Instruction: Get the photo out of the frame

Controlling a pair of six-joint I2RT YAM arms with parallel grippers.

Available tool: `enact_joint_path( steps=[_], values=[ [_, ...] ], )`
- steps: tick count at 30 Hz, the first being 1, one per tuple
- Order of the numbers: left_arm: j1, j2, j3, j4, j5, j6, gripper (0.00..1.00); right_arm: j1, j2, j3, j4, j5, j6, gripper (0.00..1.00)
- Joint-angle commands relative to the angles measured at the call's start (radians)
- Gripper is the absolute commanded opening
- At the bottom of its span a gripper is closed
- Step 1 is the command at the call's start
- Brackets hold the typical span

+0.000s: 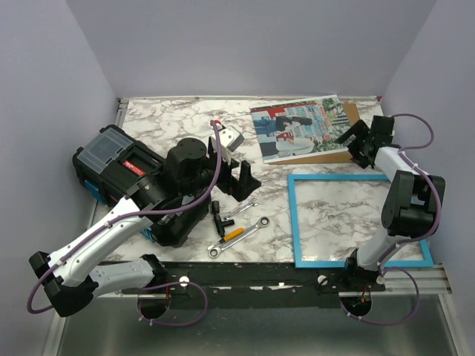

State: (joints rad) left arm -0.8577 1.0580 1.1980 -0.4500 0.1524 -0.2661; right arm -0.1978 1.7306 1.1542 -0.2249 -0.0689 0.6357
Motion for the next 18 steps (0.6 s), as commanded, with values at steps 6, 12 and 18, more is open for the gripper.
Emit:
enact_joint_path(
  steps=[6, 12, 18],
  values=[
    [-0.003, -0.044, -0.035, 0.071, 0.052, -0.016, 0.94, -0.025, 0.036, -0.115, 0.305, -0.323, 0.130, 1.00],
    [-0.003, -0.032, -0.018, 0.061, 0.042, -0.024, 0.94, 0.049, 0.050, -0.168, 0.442, -0.402, 0.170, 1.00],
    [-0.003, -0.033, -0.034, 0.074, 0.021, -0.027, 0.94, 0.242, 0.055, -0.103, 0.345, -0.262, 0.022, 1.00]
  ],
)
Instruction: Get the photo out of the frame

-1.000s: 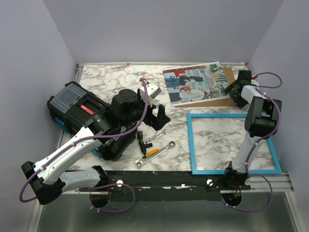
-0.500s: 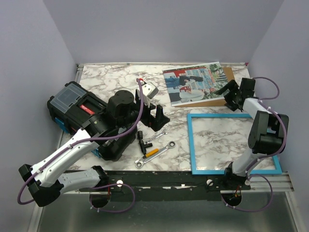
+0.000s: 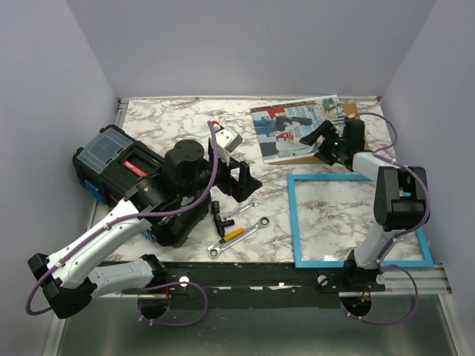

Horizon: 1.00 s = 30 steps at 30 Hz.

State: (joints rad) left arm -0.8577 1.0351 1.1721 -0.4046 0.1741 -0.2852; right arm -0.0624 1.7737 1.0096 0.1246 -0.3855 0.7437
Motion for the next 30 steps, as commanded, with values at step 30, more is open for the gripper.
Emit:
enact_joint_path(
  steps=[30],
  values=[
    [0.162, 0.740, 0.288, 0.107, -0.191, -0.791, 0.96, 0.328, -0.706, -0.067, -0.603, 0.438, -0.161, 0.97]
  ],
)
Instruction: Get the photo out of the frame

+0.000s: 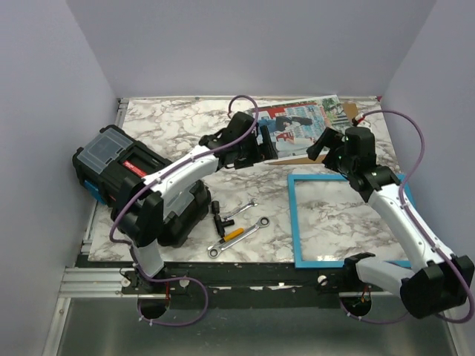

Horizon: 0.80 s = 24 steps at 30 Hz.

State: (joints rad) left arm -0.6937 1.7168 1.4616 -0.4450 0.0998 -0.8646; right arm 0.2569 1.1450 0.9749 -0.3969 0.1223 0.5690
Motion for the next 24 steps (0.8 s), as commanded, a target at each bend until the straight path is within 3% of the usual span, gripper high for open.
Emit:
enact_joint_path(
  steps=[1, 7, 13, 24],
  values=[
    [-0.001, 0.082, -0.009, 0.185, -0.141, -0.252, 0.96, 0.010, -0.106, -0.036, -0.086, -0.088, 0.016, 0.97],
    [-0.015, 0.200, -0.070, 0.365, -0.186, -0.506, 0.90, 0.009, -0.233, -0.073, -0.108, -0.149, 0.005, 0.97],
    [-0.033, 0.278, -0.219, 0.729, -0.249, -0.644, 0.88, 0.010, -0.309, -0.070, -0.154, -0.145, -0.025, 0.98],
    [-0.051, 0.314, -0.325, 0.910, -0.401, -0.629, 0.88, 0.010, -0.330, -0.107, -0.142, -0.138, -0.049, 0.99]
  ],
)
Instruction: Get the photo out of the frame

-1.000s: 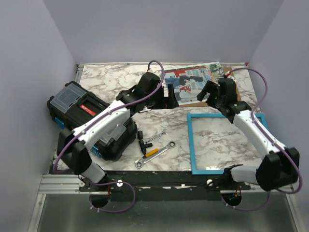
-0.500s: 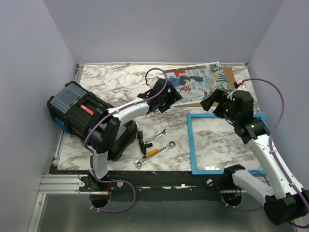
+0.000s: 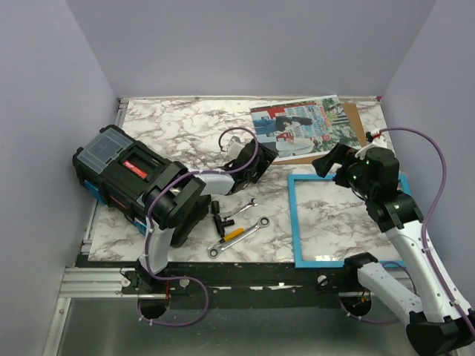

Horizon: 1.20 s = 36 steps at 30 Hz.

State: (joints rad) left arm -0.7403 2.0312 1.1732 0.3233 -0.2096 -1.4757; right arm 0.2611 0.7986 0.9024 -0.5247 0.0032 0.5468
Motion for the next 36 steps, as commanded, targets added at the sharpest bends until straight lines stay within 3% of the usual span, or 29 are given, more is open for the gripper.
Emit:
enact_joint_path(
  steps=[1, 7, 10, 13, 20, 25, 30, 32, 36],
  values=[
    [-0.001, 0.011, -0.039, 0.158, -0.086, -0.024, 0.87, 0.006, 0.026, -0.042, -0.008, -0.022, -0.032, 0.99],
    [-0.004, 0.065, -0.060, 0.272, -0.083, -0.108, 0.79, 0.006, 0.064, -0.030, -0.008, -0.032, -0.046, 0.99],
    [-0.011, 0.047, -0.040, 0.200, -0.121, -0.070, 0.73, 0.004, 0.054, -0.018, -0.008, -0.028, -0.048, 0.99],
    [-0.022, 0.017, -0.019, 0.080, -0.180, -0.053, 0.74, 0.006, 0.045, -0.005, -0.012, -0.030, -0.047, 1.00],
    [-0.022, 0.023, -0.021, 0.121, -0.177, -0.004, 0.73, 0.005, 0.080, -0.024, 0.012, -0.056, -0.071, 1.00],
    [-0.021, -0.057, -0.028, 0.181, -0.117, 0.197, 0.75, 0.006, 0.148, -0.049, 0.081, -0.066, -0.140, 1.00],
    [-0.008, -0.258, -0.101, 0.141, -0.047, 0.359, 0.82, 0.007, 0.261, -0.056, 0.148, -0.008, -0.177, 1.00],
    [0.010, -0.345, -0.122, 0.097, 0.000, 0.425, 0.83, 0.009, 0.305, -0.050, 0.184, 0.013, -0.190, 1.00],
    [0.054, -0.499, -0.081, -0.155, 0.075, 0.547, 0.84, 0.057, 0.404, -0.024, 0.265, 0.089, -0.238, 0.99]
  ],
)
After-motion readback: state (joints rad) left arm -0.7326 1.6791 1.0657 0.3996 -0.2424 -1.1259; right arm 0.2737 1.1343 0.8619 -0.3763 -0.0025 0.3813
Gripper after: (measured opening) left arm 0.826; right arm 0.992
